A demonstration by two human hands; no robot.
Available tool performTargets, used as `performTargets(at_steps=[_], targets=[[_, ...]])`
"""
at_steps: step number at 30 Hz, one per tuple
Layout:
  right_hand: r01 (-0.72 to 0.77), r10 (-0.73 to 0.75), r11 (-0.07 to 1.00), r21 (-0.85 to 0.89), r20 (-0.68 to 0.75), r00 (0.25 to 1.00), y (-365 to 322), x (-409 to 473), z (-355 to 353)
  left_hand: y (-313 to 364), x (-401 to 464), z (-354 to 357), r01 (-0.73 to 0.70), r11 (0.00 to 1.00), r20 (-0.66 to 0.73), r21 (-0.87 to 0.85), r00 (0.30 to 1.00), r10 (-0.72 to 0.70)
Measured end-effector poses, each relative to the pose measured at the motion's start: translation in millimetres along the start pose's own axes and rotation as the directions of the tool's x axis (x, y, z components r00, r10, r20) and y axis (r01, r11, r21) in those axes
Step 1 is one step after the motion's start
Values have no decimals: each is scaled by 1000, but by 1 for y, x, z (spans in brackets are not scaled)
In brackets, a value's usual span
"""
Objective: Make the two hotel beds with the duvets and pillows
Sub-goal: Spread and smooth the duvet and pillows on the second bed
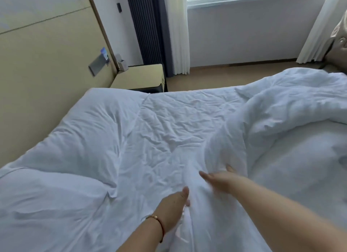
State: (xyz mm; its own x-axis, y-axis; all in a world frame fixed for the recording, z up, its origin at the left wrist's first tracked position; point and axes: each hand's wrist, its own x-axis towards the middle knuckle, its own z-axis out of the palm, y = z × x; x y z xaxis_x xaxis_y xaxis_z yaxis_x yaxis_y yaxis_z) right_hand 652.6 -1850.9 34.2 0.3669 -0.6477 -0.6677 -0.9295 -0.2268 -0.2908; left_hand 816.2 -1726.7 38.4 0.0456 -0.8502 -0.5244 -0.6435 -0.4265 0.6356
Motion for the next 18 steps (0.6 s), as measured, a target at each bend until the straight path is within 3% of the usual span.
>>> performTargets(at_steps=[2, 4, 10, 13, 15, 18], targets=[[-31, 37, 986, -161, 36, 999, 30, -3, 31, -11, 14, 12, 112, 975, 35, -191, 994, -108], [-36, 43, 982, -183, 32, 999, 52, -10, 41, -18, 37, 19, 216, 945, 29, -245, 976, -215], [-76, 77, 996, 54, -29, 997, 85, -13, 29, -13, 78, 49, 414, 897, 184, -152, 904, -386], [-59, 72, 991, 120, -111, 991, 75, -14, 28, -17, 64, 55, 416, 904, 131, -98, 906, -402], [19, 0, 997, 81, -234, 972, 52, -15, 34, -26, 49, 43, 412, 878, 149, -243, 910, -386], [337, -324, 941, -21, -336, 884, 3, -16, 43, -63, 32, 13, 436, 656, 259, -615, 898, -355]])
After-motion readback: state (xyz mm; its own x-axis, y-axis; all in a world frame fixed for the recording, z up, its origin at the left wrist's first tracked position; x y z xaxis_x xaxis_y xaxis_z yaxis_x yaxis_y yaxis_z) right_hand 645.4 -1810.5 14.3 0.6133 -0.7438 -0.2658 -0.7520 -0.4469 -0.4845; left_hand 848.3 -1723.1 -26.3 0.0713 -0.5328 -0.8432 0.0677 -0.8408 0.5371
